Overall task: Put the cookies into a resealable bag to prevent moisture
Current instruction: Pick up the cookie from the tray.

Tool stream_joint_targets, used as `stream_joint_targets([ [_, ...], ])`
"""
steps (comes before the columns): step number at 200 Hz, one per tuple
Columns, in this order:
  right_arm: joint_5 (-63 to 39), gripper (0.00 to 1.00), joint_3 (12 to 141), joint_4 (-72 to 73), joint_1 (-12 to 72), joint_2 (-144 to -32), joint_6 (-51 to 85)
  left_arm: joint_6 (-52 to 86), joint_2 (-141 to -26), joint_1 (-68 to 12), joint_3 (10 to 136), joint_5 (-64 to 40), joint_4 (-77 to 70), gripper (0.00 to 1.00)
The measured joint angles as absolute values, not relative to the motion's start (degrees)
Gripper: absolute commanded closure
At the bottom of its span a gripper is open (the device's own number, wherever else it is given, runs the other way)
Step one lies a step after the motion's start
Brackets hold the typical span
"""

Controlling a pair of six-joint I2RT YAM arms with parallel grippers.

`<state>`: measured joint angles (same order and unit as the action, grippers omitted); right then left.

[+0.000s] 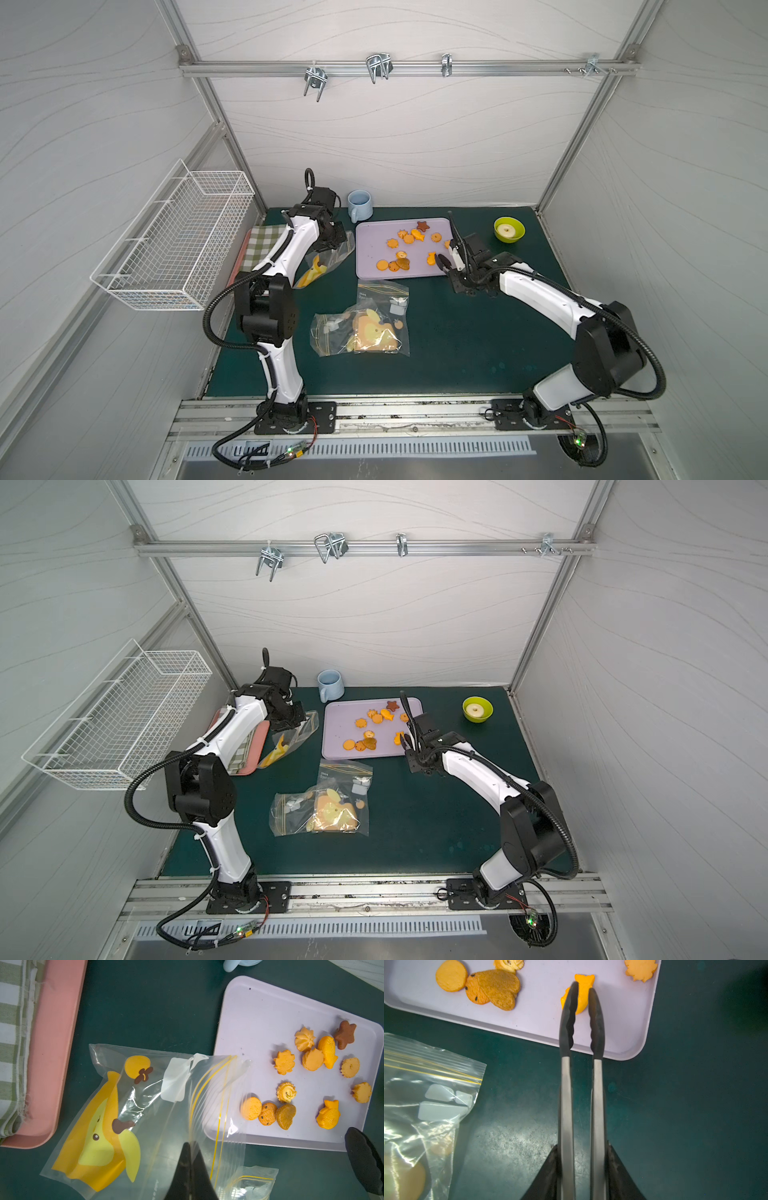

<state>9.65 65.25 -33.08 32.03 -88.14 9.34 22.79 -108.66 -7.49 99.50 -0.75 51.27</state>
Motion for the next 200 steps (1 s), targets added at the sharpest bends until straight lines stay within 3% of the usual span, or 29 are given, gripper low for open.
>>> stream_joint_targets([
  [90, 9.8, 0.49, 67.8, -33.2, 32.3, -91.7, 8.5, 22.8, -108.7, -7.5, 99.5, -1.4, 50.9, 1.00],
  [200, 15.1, 0.50, 73.5, -35.8, 36.2, -99.8, 7.4, 22.8, -108.7, -7.5, 99.5, -2.7, 50.5, 1.00],
])
